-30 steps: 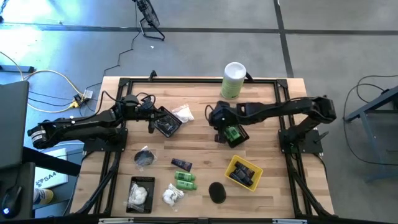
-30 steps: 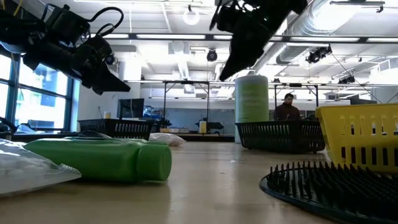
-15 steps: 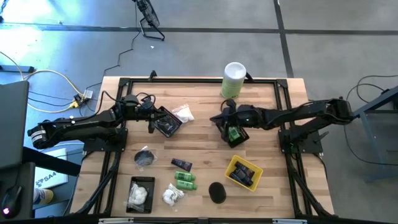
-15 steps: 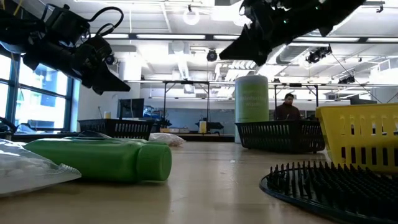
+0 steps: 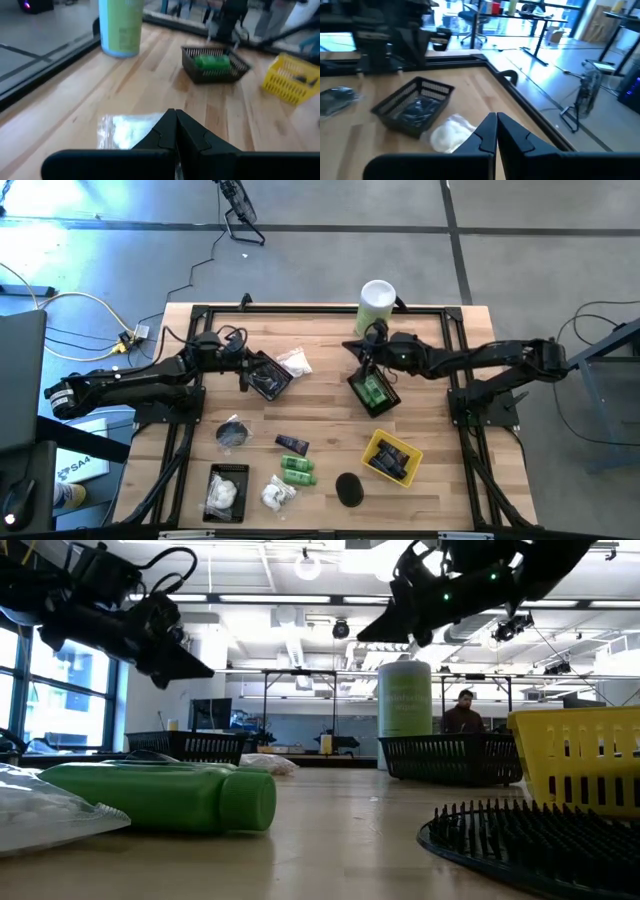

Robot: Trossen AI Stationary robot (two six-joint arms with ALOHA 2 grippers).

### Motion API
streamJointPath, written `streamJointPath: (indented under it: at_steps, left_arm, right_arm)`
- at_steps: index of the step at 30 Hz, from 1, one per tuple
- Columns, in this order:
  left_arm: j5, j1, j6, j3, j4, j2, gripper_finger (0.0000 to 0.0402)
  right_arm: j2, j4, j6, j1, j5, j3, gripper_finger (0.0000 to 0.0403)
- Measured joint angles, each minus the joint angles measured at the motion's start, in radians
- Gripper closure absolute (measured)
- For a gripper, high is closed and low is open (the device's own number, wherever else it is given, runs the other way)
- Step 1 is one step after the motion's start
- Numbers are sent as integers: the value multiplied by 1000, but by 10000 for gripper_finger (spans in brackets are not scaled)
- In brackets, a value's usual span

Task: Pick & Place Travel size toiletries
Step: Put the cotton pack into the bottom left black bin

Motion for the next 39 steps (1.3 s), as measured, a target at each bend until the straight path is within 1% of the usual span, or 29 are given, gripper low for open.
streamJointPath:
  at_steps: [4,6,10,16,18,21,24,28,30,34,37,39]
  left_arm:
    - [-17,-2,-30,0,46,0,402]
    - [-61,-13,-49,0,52,0,402]
    - [-177,-73,-52,0,24,0,402]
    - [-417,-229,-50,1,-2,16,402]
    - [-489,-278,-49,23,-32,29,402]
    - [-567,-334,-49,75,-105,53,402]
    - [-601,-368,-33,127,-146,87,402]
    - [-618,-389,-5,181,-148,138,402]
    - [-618,-388,-2,203,-149,164,402]
    - [-619,-387,-3,236,-148,211,402]
    - [-619,-387,0,256,-152,240,402]
    - [-619,-387,0,276,-148,263,402]
  right_arm:
    - [0,7,4,-17,0,0,399]
    - [-8,12,6,-17,-2,0,399]
    - [-35,2,0,-17,-1,0,399]
    - [-126,-153,3,-29,2,0,398]
    - [-155,-207,4,-34,2,0,398]
    - [-183,-240,21,-34,2,0,398]
    - [-193,-254,27,-33,-1,0,398]
    - [-192,-248,29,-33,-2,-19,398]
    - [-192,-192,35,-33,-2,-59,398]
    - [-202,-23,67,-34,7,-185,398]
    - [-235,85,69,-34,66,-257,398]
    - [-267,107,55,-34,115,-288,398]
